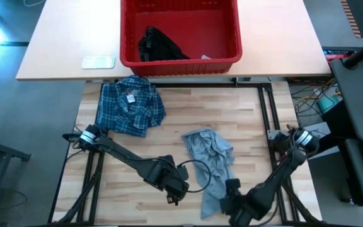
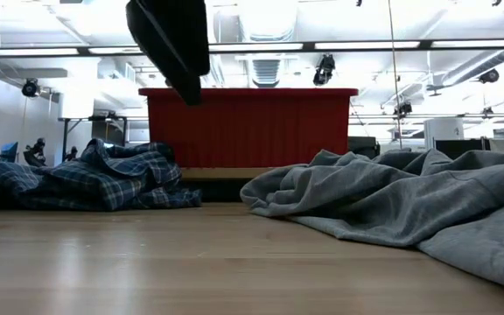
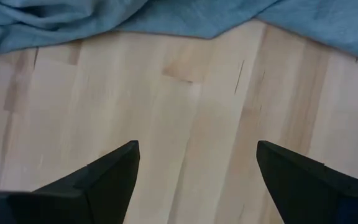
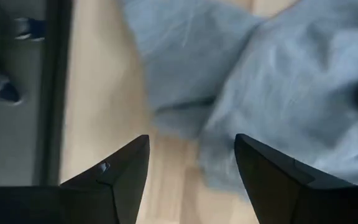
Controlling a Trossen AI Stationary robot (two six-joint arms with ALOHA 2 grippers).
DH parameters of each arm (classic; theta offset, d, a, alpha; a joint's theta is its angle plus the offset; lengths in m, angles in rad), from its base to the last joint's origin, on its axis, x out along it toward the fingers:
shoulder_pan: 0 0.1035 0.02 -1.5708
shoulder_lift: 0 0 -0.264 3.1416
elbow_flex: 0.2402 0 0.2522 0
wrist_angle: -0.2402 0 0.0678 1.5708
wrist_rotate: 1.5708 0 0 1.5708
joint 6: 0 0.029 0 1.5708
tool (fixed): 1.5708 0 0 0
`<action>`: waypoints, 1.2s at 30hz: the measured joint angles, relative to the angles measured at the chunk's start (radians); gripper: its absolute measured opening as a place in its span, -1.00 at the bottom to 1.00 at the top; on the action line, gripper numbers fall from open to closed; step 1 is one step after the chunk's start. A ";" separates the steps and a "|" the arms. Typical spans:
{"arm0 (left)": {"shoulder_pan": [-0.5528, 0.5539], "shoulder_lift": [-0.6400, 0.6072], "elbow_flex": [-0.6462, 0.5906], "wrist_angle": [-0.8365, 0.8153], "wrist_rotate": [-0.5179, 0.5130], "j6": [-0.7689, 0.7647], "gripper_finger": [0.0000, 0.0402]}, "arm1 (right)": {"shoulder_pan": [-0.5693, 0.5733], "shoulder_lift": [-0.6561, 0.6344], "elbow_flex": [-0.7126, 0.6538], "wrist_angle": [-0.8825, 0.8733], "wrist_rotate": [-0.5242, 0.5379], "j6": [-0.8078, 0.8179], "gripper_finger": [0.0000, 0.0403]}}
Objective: Fold Laundry from Bin
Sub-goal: Fold the gray shirt
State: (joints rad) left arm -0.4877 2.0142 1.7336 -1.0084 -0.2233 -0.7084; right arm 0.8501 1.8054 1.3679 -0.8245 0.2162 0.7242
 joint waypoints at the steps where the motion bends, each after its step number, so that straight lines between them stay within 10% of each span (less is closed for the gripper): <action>1: 0.000 0.001 0.000 0.006 -0.002 0.004 0.52 | 0.000 0.020 0.023 -0.015 0.023 0.000 0.12; 9: -0.007 0.001 0.000 0.006 -0.003 0.035 0.52 | -0.008 0.097 0.094 -0.119 0.111 0.029 -0.08; 19: -0.035 -0.001 0.000 -0.015 -0.035 0.084 0.52 | -0.051 0.114 0.224 -0.403 0.054 0.067 -0.92; 27: -0.034 -0.132 0.000 -0.070 -0.287 0.238 0.52 | -0.099 -0.059 0.512 -0.593 0.329 -0.011 -0.95; 36: -0.028 -0.243 -0.002 0.306 -0.500 0.342 0.52 | -0.153 -0.265 0.664 -0.547 0.643 -0.032 -0.95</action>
State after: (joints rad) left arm -0.5159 1.7715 1.7312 -0.7021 -0.7232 -0.3660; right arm 0.6969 1.5409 2.0323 -1.3713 0.8590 0.6922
